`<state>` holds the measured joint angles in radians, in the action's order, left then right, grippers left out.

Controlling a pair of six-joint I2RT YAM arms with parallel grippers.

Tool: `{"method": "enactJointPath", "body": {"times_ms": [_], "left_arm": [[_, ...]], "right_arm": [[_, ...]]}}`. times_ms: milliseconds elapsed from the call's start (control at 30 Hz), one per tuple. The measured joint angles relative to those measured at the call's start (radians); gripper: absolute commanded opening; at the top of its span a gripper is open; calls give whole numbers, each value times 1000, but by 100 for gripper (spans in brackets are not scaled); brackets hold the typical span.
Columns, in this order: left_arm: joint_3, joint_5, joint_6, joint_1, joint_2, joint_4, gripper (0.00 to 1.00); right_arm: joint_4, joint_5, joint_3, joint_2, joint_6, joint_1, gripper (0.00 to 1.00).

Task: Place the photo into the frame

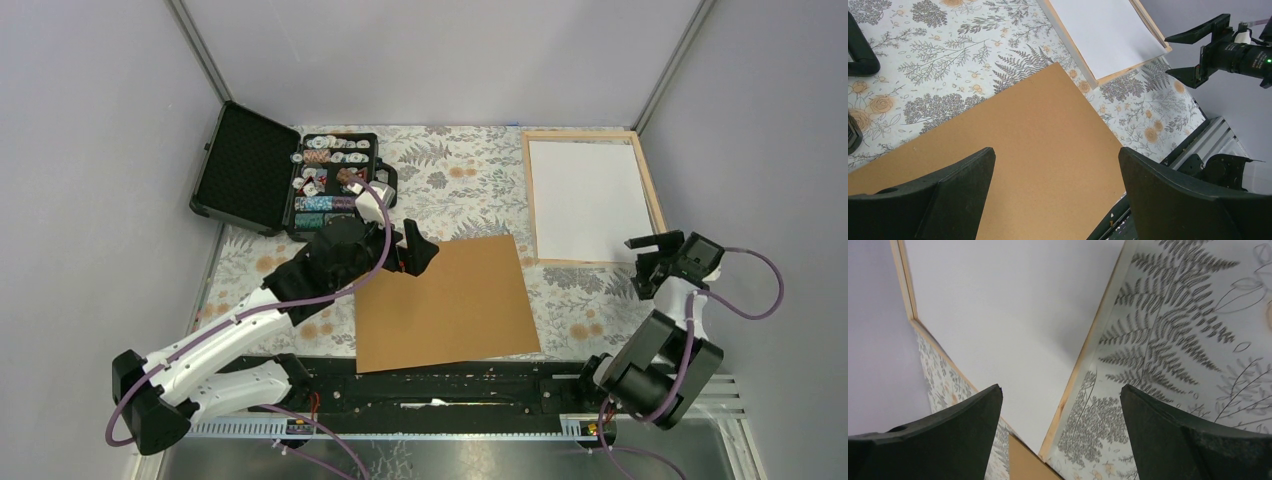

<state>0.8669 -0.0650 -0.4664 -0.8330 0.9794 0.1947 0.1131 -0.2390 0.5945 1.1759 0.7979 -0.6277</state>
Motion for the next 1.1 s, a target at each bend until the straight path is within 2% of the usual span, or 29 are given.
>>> {"method": "enactJointPath", "body": {"times_ms": [267,600,1100], "left_arm": [[0,-23,27,-45,13,7,99],[-4,-63,51,-50,50,20,99],[-8,-70,53,-36,112,-1,99]], "right_arm": [[-48,-13,72,137,-35,-90,100],[-190,-5,84,261,-41,-144,99],[-292,-9,108,337,-38,-151,95]]}}
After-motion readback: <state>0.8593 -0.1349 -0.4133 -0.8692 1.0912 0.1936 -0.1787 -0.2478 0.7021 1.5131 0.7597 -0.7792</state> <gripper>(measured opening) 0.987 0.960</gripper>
